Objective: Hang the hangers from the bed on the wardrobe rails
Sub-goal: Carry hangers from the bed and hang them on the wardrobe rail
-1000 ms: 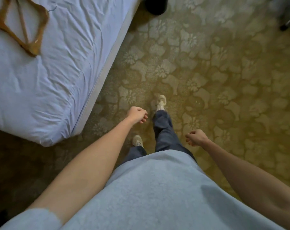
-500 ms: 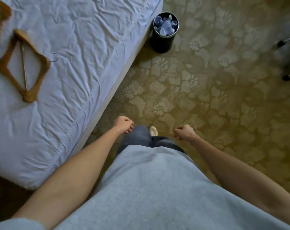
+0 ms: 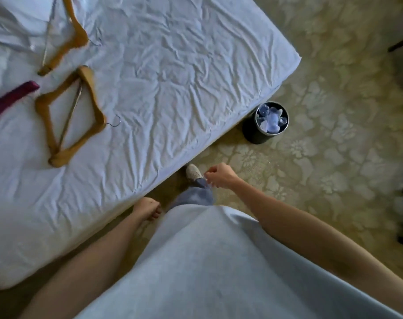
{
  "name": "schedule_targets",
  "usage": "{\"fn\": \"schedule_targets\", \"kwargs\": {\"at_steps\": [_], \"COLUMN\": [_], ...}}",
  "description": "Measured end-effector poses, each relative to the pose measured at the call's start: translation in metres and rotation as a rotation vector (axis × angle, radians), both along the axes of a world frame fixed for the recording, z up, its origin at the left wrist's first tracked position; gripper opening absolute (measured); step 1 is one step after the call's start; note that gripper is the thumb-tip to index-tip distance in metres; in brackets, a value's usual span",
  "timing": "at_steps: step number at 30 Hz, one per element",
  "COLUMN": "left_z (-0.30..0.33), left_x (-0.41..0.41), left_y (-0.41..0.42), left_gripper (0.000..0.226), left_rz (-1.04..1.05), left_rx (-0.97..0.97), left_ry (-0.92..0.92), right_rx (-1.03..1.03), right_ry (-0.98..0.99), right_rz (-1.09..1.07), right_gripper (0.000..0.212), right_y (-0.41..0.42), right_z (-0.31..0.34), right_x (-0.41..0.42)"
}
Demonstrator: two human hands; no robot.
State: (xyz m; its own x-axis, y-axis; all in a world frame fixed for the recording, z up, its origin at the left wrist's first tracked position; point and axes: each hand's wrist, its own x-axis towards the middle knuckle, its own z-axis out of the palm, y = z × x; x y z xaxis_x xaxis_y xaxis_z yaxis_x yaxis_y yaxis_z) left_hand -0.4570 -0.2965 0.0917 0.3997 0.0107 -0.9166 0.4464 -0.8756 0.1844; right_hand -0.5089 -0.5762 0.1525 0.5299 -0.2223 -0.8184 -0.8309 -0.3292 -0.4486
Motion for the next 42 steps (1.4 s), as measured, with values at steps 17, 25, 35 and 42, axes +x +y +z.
{"fn": "schedule_targets", "kwargs": {"at_steps": [17, 25, 35, 42], "left_z": [0.04, 0.046, 0.044, 0.036], "left_x": [0.175, 0.196, 0.246, 0.3], "left_y": [-0.18, -0.208, -0.163, -0.093], "left_gripper": [0.017, 0.018, 0.012, 0.035], "left_rz": [0.424, 0.68, 0.918, 0.891], "left_rx": [-0.22, -0.124, -0.001, 0.211], "left_ry": [-0.119, -0.123, -0.259, -0.292], "right_rx": [-0.163, -0.073, 0.043, 0.084], "right_ry": [0.144, 0.173, -0.003, -0.079], "right_rz": [0.37, 0.553, 0.778, 0.768], "right_gripper": [0.021, 0.017, 0.017, 0.016], "right_y": [-0.181, -0.204, -0.106, 0.009], "right_z": [-0.023, -0.024, -0.027, -0.028], "right_x": [0.188, 0.281, 0.43, 0.545]}}
